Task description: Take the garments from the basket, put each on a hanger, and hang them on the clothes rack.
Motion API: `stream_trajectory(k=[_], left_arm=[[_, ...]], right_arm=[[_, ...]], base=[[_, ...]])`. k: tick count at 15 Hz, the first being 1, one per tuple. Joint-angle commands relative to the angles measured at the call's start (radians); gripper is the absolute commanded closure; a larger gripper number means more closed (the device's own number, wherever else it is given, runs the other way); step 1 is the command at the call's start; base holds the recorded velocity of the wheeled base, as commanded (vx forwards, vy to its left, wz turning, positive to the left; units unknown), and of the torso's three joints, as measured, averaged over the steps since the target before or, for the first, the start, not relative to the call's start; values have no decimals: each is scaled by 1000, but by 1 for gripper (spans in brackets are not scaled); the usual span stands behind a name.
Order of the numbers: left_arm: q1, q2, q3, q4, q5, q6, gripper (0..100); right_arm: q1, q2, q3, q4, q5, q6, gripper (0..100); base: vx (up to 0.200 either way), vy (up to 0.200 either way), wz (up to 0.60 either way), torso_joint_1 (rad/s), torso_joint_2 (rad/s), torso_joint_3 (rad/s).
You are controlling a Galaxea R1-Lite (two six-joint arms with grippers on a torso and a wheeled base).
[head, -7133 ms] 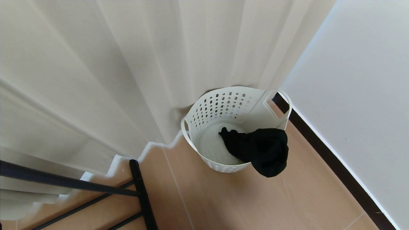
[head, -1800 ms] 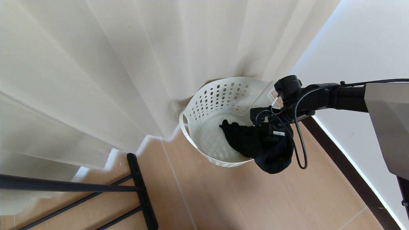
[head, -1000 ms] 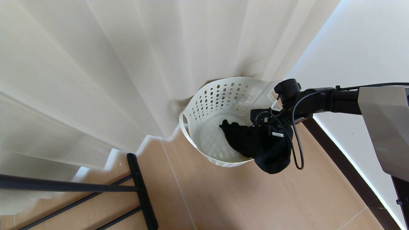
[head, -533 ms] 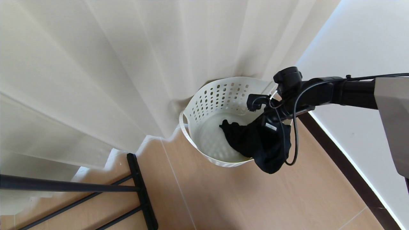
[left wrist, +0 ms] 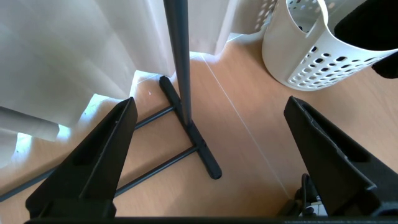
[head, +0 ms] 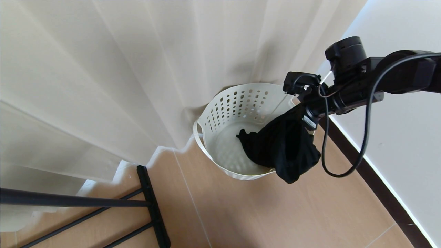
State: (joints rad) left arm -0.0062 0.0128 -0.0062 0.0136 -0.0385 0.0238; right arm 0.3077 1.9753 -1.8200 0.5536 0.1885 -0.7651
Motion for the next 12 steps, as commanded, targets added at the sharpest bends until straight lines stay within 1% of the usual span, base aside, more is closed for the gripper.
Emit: stream_trajectory(k=[1, 2, 3, 4, 5, 7, 9, 10, 11, 12], left_arm=[[0, 0, 0, 0, 0, -1, 0], [0, 0, 0, 0, 0, 1, 0], [0, 1, 0, 0, 0, -1, 0], [0, 1, 0, 0, 0, -1, 0], [0, 1, 0, 0, 0, -1, 0], [0, 1, 0, 0, 0, -1, 0], [0, 1, 0, 0, 0, 1, 0], [0, 1, 0, 0, 0, 2, 0], [0, 1, 0, 0, 0, 5, 0], [0, 1, 0, 0, 0, -1, 0]], right_arm=[[100, -268, 186, -12, 17, 116, 100], [120, -309, 219, -18, 17, 142, 100], [171, -408, 327, -47, 16, 211, 100], [203, -492, 433, -95, 9, 271, 100], [220, -570, 521, -156, 9, 310, 100], [228, -685, 685, -297, 9, 340, 100], [228, -719, 826, -429, 9, 345, 100], [228, -722, 874, -483, 11, 348, 100], [228, -727, 967, -610, 11, 382, 100], [228, -724, 1024, -716, 11, 425, 100]], base=[[0, 0, 0, 0, 0, 0], [0, 0, 0, 0, 0, 0], [0, 0, 0, 0, 0, 0], [0, 0, 0, 0, 0, 0], [0, 0, 0, 0, 0, 0], [0, 0, 0, 0, 0, 0], [0, 0, 0, 0, 0, 0], [0, 0, 0, 0, 0, 0], [0, 0, 0, 0, 0, 0], [0, 0, 0, 0, 0, 0]])
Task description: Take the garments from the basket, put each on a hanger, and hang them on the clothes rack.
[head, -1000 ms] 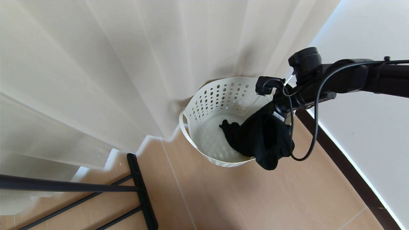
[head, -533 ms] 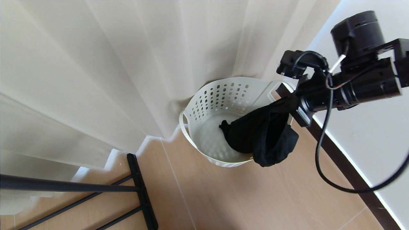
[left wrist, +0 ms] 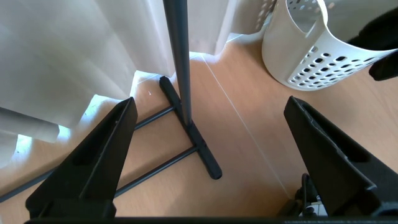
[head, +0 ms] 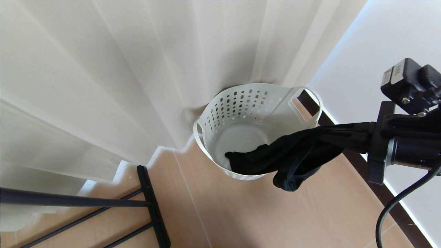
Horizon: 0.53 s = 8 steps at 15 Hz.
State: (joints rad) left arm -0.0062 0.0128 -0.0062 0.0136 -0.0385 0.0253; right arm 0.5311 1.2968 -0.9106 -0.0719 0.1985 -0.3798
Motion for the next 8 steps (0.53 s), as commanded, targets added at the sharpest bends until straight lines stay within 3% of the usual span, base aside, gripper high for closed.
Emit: stream_trajectory(k=[1, 3, 8], left_arm=[[0, 1, 0, 0, -1, 4, 0], [0, 0, 0, 0, -1, -1, 0], [0, 0, 0, 2, -3, 1, 0]], right_arm=[[4, -44, 157, -195, -1, 71, 100], [4, -56, 200, -276, -1, 78, 100], [-10, -54, 257, -289, -1, 91, 100]], base=[[0, 0, 0, 0, 0, 0], [0, 0, 0, 0, 0, 0], [0, 0, 0, 0, 0, 0]])
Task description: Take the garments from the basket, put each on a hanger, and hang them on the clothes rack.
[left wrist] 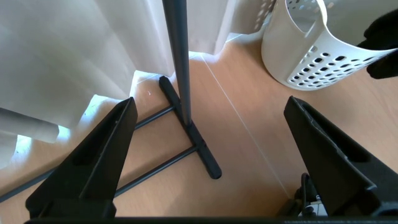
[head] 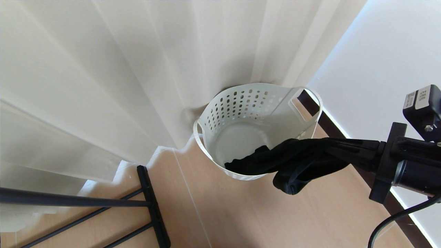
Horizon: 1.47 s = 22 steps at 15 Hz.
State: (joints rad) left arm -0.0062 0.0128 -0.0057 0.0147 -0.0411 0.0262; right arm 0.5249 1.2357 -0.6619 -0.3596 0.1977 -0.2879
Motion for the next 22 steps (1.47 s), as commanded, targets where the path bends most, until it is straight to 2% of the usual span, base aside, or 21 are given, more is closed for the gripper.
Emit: stream_trajectory(k=[1, 7, 22], left_arm=[[0, 1, 0, 1, -3, 6, 0], [0, 1, -2, 1, -14, 12, 0], [0, 1, 0, -1, -3, 0, 0]], right_arm=[[-3, 4, 10, -6, 2, 1, 100], [-3, -27, 24, -7, 0, -1, 100], [-3, -16, 31, -7, 3, 1, 100]], base=[[0, 0, 0, 0, 0, 0], [0, 0, 0, 0, 0, 16], [0, 0, 0, 1, -11, 178]])
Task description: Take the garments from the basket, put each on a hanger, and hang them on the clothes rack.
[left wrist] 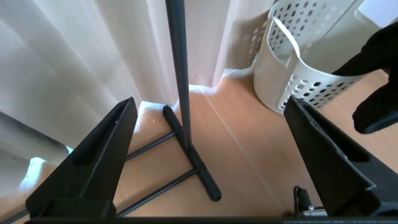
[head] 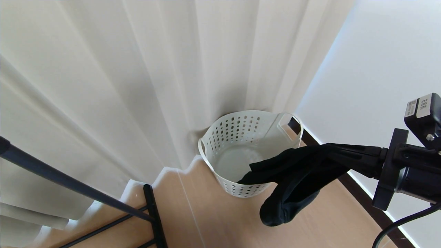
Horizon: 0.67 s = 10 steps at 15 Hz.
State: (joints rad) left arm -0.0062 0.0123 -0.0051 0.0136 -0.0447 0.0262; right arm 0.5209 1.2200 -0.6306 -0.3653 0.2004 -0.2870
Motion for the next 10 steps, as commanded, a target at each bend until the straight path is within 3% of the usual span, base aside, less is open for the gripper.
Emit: stream_trajectory(k=[1, 5, 10], left_arm=[[0, 1, -1, 0, 0, 0, 0], [0, 1, -1, 0, 2, 0, 0], [0, 0, 1, 0, 2, -2, 0]], right_arm=[[1, 0, 8, -1, 1, -1, 100], [1, -10, 43, -61, 1, -3, 100], [1, 15, 63, -118, 1, -4, 100]], base=[[0, 0, 0, 7, -310, -85], [0, 0, 0, 18, -299, -77], [0, 0, 0, 5, -35, 168]])
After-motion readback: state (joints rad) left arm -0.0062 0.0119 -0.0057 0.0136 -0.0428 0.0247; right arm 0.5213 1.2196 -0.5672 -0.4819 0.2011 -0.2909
